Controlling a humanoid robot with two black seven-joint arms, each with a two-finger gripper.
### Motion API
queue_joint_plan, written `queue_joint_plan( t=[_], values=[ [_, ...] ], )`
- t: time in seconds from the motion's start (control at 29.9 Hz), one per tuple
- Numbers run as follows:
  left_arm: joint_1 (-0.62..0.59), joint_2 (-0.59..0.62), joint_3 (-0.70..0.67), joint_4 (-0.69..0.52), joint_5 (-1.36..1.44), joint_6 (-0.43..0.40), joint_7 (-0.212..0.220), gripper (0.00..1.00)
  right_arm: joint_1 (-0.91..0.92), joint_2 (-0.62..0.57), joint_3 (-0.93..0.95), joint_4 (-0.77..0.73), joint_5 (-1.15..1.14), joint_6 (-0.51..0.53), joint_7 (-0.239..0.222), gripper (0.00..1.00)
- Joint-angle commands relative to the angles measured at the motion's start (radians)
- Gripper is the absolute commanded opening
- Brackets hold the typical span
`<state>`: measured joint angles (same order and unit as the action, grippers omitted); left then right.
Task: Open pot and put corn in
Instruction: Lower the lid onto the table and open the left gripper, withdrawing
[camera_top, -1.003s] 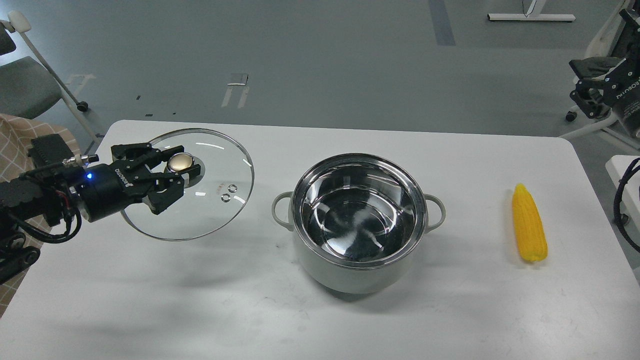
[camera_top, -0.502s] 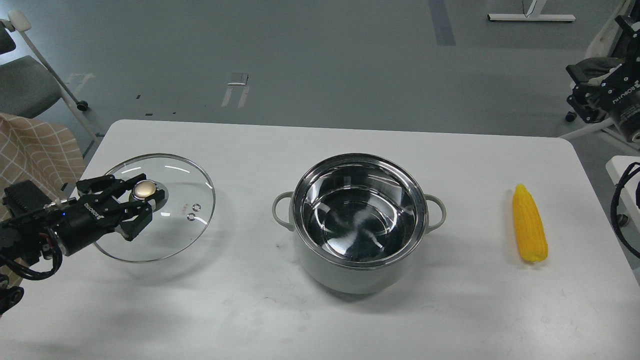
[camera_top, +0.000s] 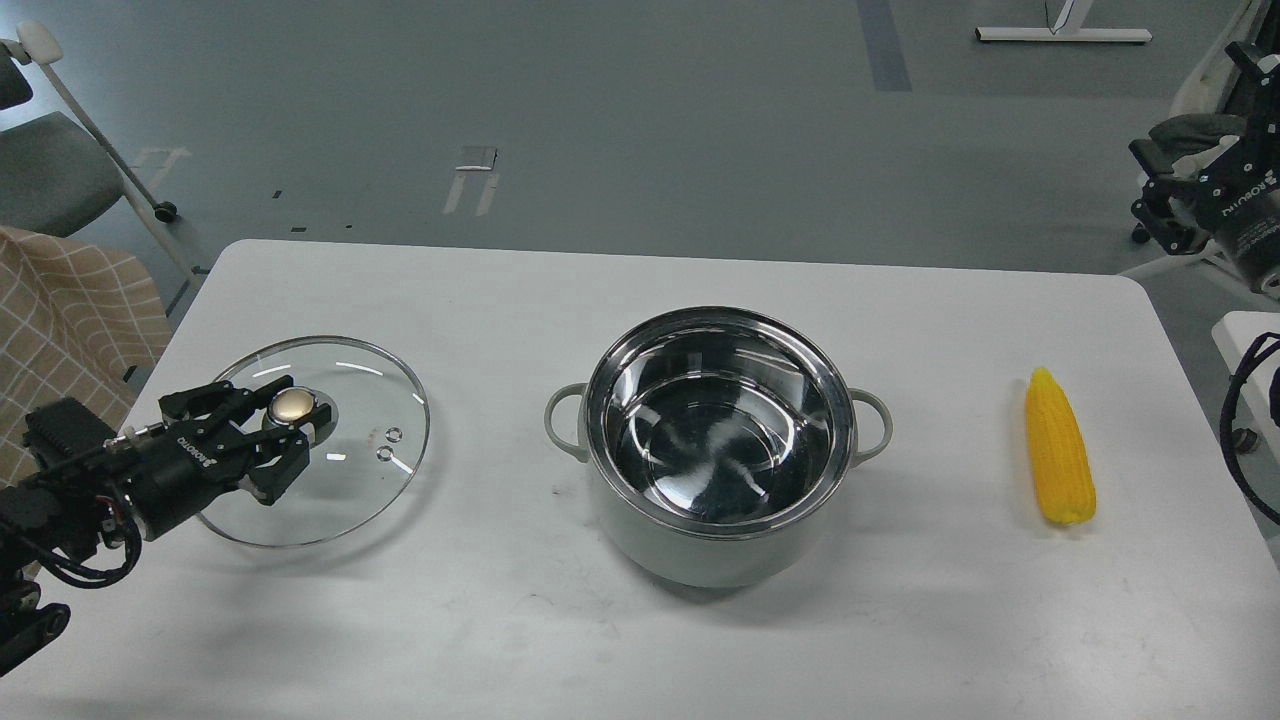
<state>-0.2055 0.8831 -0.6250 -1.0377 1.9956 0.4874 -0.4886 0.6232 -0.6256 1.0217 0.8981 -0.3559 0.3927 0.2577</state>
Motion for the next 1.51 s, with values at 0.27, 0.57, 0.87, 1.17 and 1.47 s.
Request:
queue_joint_plan(
  t=[0.27, 0.57, 0.87, 1.17, 1.47],
  values=[
    [0.02, -0.044, 0.002, 0.045, -0.037, 0.001, 0.0, 0.32, 0.0, 0.0, 0.0, 0.001, 0.0, 0.0, 0.0, 1.0],
    [0.02, -0.067, 0.002, 0.088, -0.05, 0.001, 0.0, 0.36, -0.002, 0.0, 0.0, 0.001, 0.0, 0.0, 0.0, 1.0],
    [0.024, -0.07, 0.002, 0.093, -0.063, 0.001, 0.0, 0.43, 0.0, -0.002, 0.001, 0.001, 0.0, 0.0, 0.0, 1.0],
    [0.023, -0.095, 0.002, 0.116, -0.063, 0.001, 0.0, 0.48, 0.0, -0.002, 0.001, 0.001, 0.0, 0.0, 0.0, 1.0],
    [0.023, -0.104, 0.002, 0.117, -0.063, 0.001, 0.0, 0.69, 0.0, -0.005, 0.001, -0.001, 0.0, 0.0, 0.0, 1.0]
  ],
)
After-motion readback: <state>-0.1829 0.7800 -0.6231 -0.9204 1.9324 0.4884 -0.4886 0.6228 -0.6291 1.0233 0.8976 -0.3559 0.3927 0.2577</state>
